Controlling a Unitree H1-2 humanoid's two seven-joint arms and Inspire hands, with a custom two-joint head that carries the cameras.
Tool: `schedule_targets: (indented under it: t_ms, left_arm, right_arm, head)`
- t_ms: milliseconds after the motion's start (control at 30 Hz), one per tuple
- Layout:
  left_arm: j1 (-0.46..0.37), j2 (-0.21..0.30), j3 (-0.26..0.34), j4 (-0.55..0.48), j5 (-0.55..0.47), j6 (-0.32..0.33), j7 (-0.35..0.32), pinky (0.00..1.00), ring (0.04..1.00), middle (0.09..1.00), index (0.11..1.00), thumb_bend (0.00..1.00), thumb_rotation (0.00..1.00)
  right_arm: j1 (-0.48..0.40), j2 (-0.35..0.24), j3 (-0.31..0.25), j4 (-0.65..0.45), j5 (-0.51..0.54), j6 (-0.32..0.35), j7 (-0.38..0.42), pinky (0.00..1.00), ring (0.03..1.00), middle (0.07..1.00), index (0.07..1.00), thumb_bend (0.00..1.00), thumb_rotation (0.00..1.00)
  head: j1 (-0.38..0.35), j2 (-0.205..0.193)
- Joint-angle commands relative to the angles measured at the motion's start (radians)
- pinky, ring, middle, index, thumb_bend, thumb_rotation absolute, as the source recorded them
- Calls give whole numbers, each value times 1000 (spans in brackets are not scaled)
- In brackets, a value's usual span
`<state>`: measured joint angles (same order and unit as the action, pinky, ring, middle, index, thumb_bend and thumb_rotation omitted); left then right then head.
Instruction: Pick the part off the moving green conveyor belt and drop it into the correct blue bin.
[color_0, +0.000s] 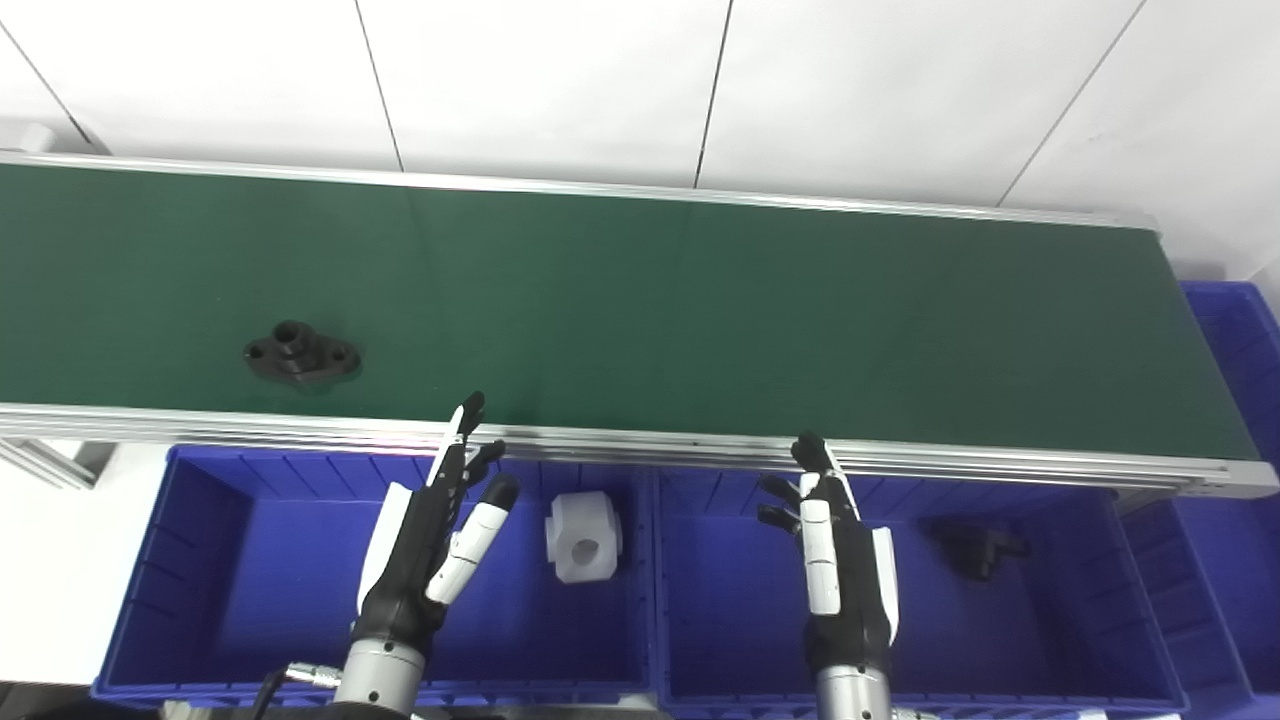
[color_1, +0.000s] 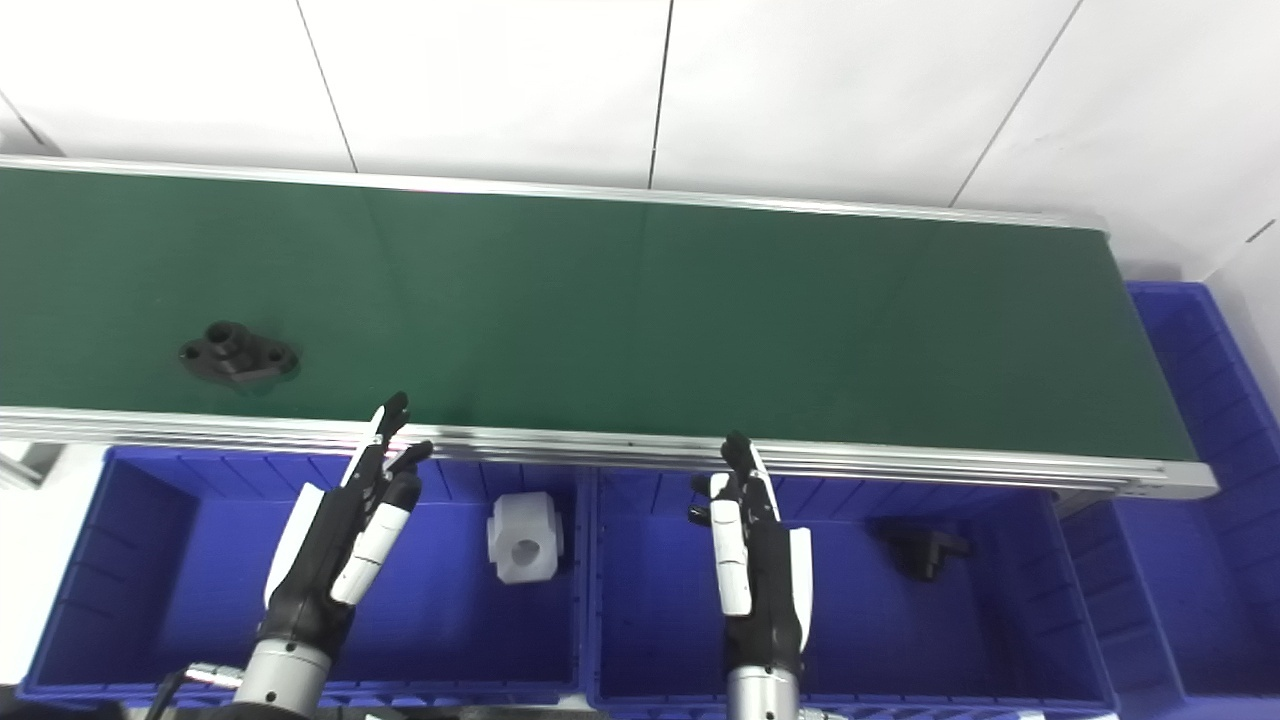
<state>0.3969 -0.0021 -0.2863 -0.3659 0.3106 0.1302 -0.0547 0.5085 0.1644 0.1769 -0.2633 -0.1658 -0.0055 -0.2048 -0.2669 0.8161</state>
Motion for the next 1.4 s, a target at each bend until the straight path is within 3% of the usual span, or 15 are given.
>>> schedule_targets:
  t_ms: [0,233,267,333,467,733,933,1367]
  left_arm:
    - [3,0,-4,-22,11,-39,13,990,989,1000,1000,672,1000]
    - [13,-7,-7,5,-7,-59,20,1000,1000,1000,1000,662,980]
    - [14,-9,-8,16,-16,-69,20,1000,1000,1000,1000,659,978]
    - [15,-10,-8,36,-29,-90,22,1000,1000,1000,1000,642,960]
    - [12,-14,-9,89,-31,-127,35,979,1000,1000,1000,654,927]
    - [-7,-28,-16,192,-19,-211,68,943,991,1000,1000,662,908]
    - [-12,-39,-23,222,-15,-242,81,918,982,1000,1000,587,842]
    - [-4,-72,-43,230,6,-253,97,875,974,1000,1000,603,790]
  right_arm:
    - [2,11,9,-7,-3,-34,9,709,799,928,930,647,981]
    - [4,-3,0,28,12,-67,12,715,797,923,932,631,986]
    - [3,-8,-3,41,18,-76,14,715,798,923,933,631,988]
    - [1,-16,-7,62,26,-91,16,723,804,928,939,634,992]
    - [-11,-25,-20,134,62,-158,21,739,812,934,942,608,961]
    - [-42,-43,-51,231,91,-238,39,743,809,925,925,595,946]
    - [-52,-53,-65,262,96,-260,50,748,815,932,933,569,977]
    - [-49,-73,-87,254,103,-258,67,749,792,925,954,485,966]
  head:
    - [6,-5]
    - [47,-54]
    - [63,-87]
    - [69,-109]
    - [94,-199]
    - [159,-297]
    - [192,-322]
    - [249,-309]
